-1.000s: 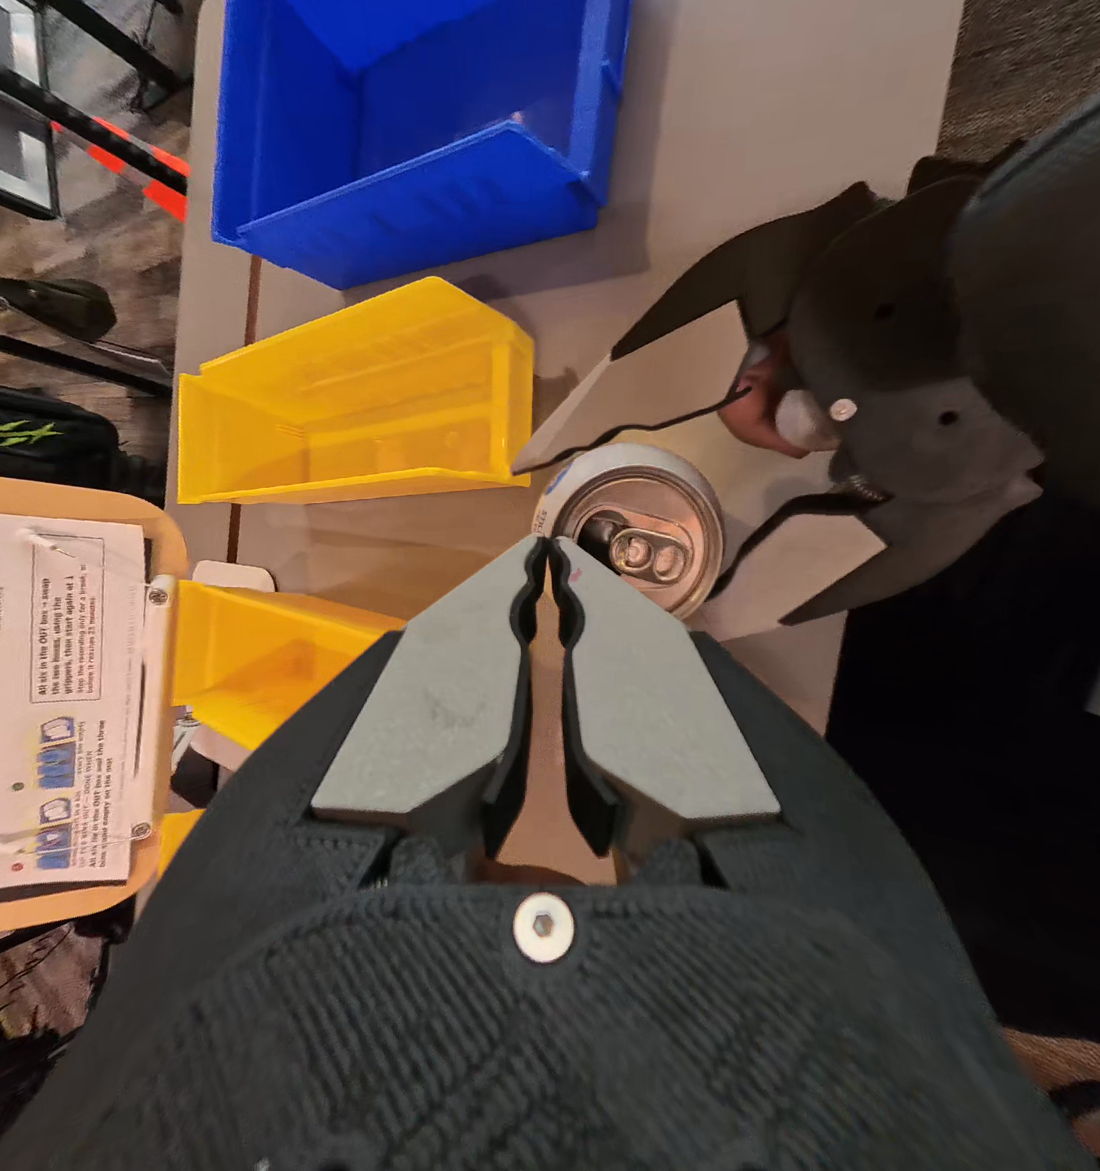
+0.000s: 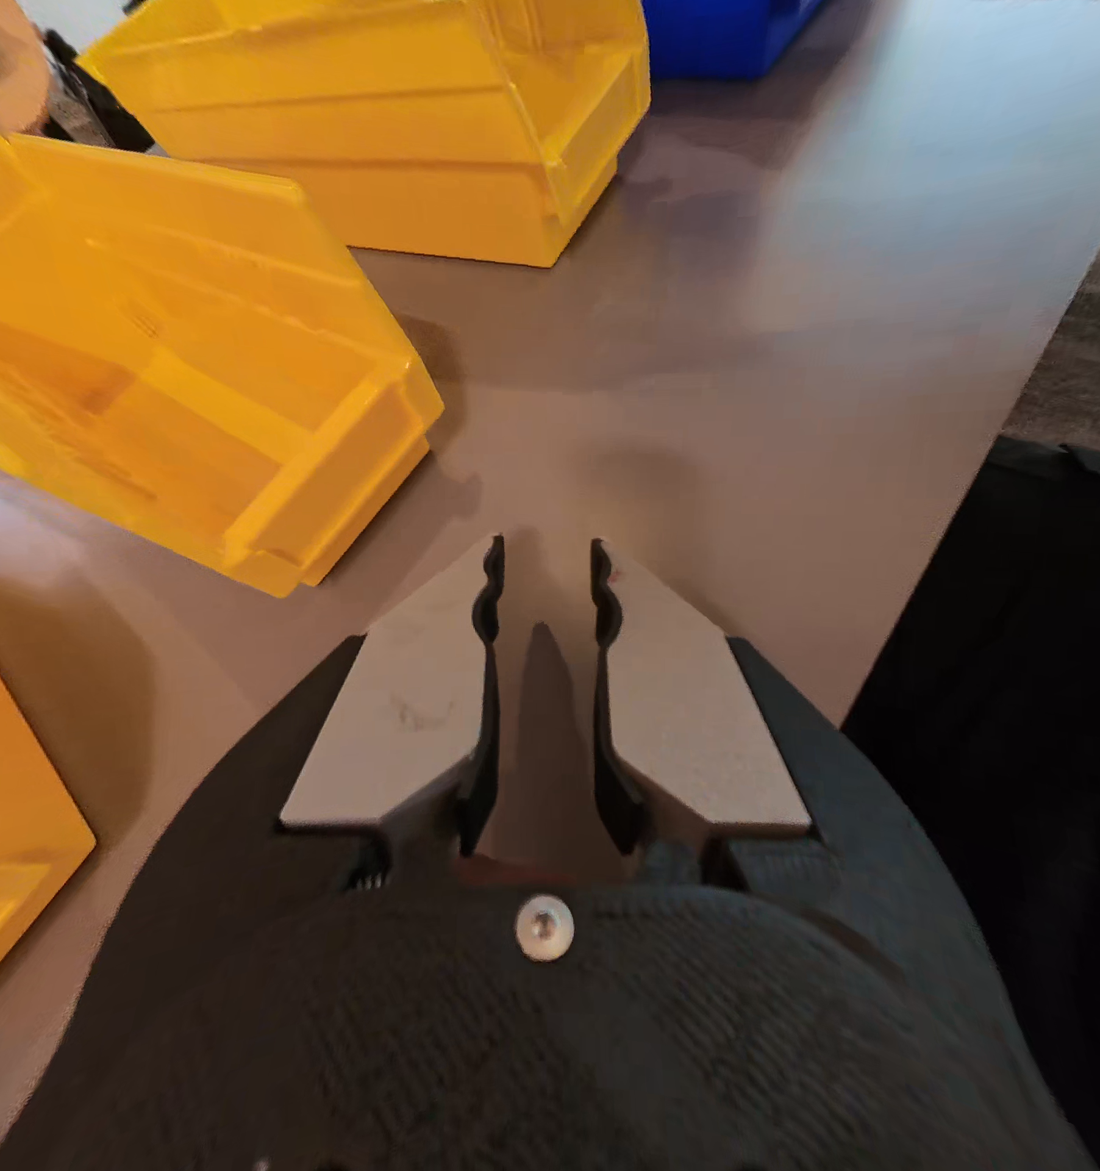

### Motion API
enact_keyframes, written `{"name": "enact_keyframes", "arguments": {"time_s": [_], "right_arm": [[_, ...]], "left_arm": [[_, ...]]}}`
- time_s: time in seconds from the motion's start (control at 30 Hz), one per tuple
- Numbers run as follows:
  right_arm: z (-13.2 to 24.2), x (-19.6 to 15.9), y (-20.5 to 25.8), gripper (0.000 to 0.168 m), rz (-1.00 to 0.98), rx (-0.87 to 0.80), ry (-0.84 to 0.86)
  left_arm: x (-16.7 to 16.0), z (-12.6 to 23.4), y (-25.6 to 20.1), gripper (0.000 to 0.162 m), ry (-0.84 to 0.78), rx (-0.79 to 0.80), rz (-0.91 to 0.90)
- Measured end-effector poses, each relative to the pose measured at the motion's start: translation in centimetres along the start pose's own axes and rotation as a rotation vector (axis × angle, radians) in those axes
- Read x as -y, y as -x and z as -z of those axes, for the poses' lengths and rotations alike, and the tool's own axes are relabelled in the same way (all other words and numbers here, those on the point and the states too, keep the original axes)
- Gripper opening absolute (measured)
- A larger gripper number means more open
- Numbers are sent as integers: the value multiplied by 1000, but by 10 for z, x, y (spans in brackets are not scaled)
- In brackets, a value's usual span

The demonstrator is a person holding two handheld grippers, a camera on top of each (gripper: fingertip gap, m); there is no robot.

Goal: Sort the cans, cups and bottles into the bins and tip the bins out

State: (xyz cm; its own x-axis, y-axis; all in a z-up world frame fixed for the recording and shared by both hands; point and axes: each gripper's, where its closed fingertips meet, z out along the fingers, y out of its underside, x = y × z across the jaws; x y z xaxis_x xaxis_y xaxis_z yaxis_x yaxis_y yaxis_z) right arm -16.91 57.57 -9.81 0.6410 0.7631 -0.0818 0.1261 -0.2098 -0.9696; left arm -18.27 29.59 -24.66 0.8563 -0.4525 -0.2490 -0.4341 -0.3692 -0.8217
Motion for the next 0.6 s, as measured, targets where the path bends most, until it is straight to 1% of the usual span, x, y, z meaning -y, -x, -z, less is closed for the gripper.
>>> {"name": "enact_keyframes", "arguments": {"time_s": [0.1,0.2,0.23,0.27,0.3,0.37,0.47,0.6], "right_arm": [[-40,-9,-10,85,-10,-50,72],[-65,-23,-19,85,9,-98,121],[-70,-27,-21,86,15,-109,137],[-74,-31,-24,85,20,-124,148],[-76,-34,-28,84,23,-141,153],[-80,-40,-33,82,15,-152,167],[-81,-51,-34,84,5,-153,197],[-74,-58,-31,79,6,-161,209]], "left_arm": [[-2,3,1,25,-3,3,-11],[-2,5,2,23,-14,8,-12],[-1,5,4,18,-19,20,-9],[-1,6,5,13,-24,28,-5],[0,6,5,12,-29,28,-3],[1,7,5,12,-38,17,9],[1,8,5,15,-47,-16,42],[4,10,8,15,-73,-37,90]]}}
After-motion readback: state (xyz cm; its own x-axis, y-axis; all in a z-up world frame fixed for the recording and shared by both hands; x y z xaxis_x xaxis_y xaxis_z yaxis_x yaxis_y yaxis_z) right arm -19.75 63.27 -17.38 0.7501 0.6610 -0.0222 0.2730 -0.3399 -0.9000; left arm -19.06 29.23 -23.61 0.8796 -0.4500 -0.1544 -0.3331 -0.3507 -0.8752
